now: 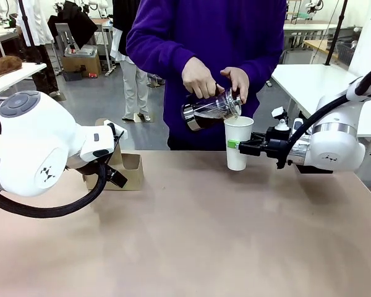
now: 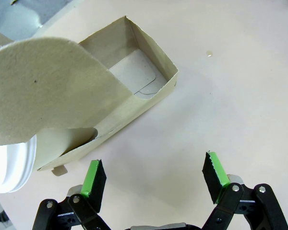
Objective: Pour a drink into a cup and package it in a carrier.
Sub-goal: When a person places the Paper Cup Lid on the 600 ml Paper Cup , lift the 600 ml Paper Cup.
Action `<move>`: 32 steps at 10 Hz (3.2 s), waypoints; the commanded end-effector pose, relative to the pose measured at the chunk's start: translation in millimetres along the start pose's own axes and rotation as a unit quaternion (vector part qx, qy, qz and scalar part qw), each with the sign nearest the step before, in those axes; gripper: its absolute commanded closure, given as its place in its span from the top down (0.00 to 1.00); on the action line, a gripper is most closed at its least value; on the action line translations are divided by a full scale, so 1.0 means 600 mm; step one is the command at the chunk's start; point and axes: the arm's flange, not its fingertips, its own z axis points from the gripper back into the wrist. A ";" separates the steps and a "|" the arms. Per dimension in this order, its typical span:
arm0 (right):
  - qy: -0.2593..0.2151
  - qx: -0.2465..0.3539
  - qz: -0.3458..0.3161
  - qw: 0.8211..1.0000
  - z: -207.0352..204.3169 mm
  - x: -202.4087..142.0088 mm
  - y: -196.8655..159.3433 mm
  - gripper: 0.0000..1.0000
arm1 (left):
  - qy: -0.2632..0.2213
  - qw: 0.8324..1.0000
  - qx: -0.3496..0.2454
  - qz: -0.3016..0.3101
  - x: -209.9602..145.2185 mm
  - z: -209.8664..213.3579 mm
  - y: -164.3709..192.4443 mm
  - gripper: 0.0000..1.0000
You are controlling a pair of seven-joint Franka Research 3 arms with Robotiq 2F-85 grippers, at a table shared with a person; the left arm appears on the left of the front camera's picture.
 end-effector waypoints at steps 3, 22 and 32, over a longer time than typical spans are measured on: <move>0.000 -0.003 0.000 1.000 -0.004 0.004 0.004 0.84 | 0.000 1.000 -0.001 0.000 0.000 0.001 0.000 1.00; 0.000 -0.003 0.000 1.000 -0.004 0.004 0.004 0.84 | 0.000 1.000 -0.001 0.000 0.000 0.001 0.000 1.00; 0.000 -0.003 0.000 1.000 -0.004 0.004 0.004 0.84 | 0.000 1.000 -0.001 0.000 0.000 0.001 0.000 1.00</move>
